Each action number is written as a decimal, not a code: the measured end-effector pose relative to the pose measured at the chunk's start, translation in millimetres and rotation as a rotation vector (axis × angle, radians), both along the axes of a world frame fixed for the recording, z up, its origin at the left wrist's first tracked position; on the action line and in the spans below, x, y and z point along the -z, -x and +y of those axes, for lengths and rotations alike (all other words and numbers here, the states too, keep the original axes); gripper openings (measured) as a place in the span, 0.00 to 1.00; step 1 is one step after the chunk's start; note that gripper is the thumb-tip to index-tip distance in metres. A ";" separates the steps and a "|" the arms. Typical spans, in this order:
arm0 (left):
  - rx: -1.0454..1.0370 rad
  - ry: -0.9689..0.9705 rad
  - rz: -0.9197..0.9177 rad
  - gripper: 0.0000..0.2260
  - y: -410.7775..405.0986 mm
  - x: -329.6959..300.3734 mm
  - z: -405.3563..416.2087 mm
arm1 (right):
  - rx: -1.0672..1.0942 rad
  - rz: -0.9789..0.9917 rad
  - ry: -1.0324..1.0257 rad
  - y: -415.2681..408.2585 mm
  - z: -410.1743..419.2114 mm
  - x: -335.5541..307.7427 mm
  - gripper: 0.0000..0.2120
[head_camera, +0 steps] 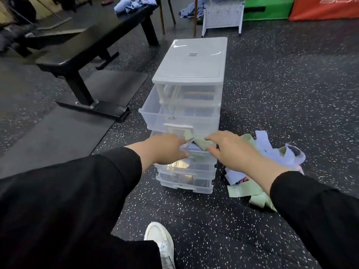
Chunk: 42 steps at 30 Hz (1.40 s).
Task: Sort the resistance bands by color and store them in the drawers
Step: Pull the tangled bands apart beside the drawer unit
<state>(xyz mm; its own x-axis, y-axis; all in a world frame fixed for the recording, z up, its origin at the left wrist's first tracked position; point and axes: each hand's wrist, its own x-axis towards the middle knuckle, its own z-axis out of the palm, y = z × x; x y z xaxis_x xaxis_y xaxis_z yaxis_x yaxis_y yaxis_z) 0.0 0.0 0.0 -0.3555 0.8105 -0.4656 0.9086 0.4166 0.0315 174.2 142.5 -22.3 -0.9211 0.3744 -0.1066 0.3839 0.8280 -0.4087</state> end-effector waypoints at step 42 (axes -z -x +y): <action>-0.192 -0.149 -0.509 0.11 11.9 6.9 27.9 | -0.070 -0.143 0.032 39.5 -2.4 36.9 0.33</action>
